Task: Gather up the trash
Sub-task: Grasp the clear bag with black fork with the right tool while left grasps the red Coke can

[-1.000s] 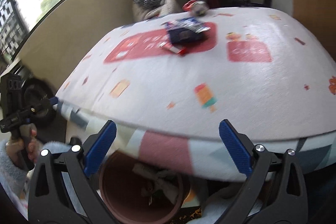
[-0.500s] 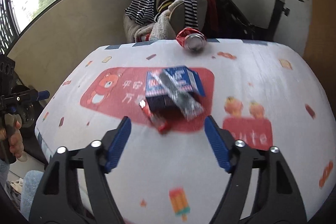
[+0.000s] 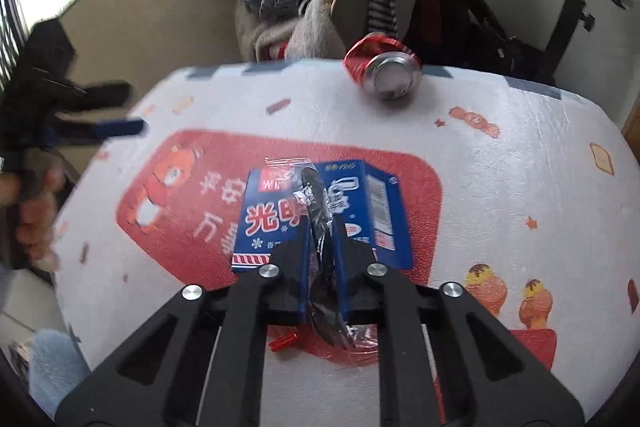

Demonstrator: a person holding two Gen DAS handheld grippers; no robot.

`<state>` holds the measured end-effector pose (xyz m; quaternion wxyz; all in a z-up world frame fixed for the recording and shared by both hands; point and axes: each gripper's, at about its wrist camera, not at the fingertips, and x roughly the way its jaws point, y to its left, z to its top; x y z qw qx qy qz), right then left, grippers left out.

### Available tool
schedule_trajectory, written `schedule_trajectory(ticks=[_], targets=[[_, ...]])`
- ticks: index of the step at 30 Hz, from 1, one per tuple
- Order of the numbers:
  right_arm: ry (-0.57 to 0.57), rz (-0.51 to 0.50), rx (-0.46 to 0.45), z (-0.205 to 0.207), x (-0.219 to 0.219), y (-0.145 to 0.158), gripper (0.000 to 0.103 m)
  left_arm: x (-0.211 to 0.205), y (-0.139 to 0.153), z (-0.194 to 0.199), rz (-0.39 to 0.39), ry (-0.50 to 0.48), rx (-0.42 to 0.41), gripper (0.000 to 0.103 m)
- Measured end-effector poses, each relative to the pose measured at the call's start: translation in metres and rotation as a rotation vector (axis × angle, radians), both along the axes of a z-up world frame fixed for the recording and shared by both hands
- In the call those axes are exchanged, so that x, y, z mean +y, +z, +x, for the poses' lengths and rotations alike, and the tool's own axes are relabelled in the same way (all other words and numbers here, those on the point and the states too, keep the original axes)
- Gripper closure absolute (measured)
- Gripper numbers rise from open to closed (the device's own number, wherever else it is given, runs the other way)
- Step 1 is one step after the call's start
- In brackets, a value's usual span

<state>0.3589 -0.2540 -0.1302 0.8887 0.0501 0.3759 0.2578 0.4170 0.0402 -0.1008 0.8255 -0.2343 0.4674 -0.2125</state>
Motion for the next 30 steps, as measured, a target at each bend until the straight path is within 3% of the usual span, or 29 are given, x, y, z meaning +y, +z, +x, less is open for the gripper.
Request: schedule_trajectory(ticks=[6,10,13,15,20,22,23,25,27,30], targets=[[-0.201,0.033,-0.045,-0.012,-0.058,0.006,0.089,-0.034,-0.027,0.075,-0.14,0.015,0.078,0.028],[-0.263,0.052,-0.044,-0.016,-0.089,0.008,0.089,-0.036,-0.056,0.12,-0.313,0.142,0.157,0.028],[-0.282,0.056,-0.054,-0.017,-0.107,0.009,0.089,-0.035,-0.071,0.145,-0.37,0.226,0.163,0.03],[-0.294,0.064,-0.053,-0.017,-0.123,0.004,0.089,-0.039,-0.078,0.159,-0.383,0.252,0.165,0.036],[-0.312,0.067,-0.051,-0.022,-0.147,-0.003,0.089,-0.055,-0.087,0.184,-0.361,0.261,0.181,0.046],[-0.315,0.071,-0.048,-0.029,-0.148,-0.006,0.089,-0.06,-0.089,0.187,-0.328,0.253,0.193,0.071],[-0.314,0.076,-0.044,-0.032,-0.15,-0.007,0.089,-0.063,-0.09,0.188,-0.312,0.237,0.203,0.09],[-0.313,0.076,-0.037,-0.034,-0.15,-0.01,0.089,-0.066,-0.079,0.184,-0.279,0.208,0.165,0.096],[-0.31,0.085,-0.031,-0.038,-0.151,-0.01,0.089,-0.064,-0.063,0.175,-0.222,0.18,0.116,0.096],[-0.301,0.091,-0.037,-0.045,-0.146,-0.005,0.089,-0.05,-0.031,0.149,-0.195,0.152,0.03,0.096]])
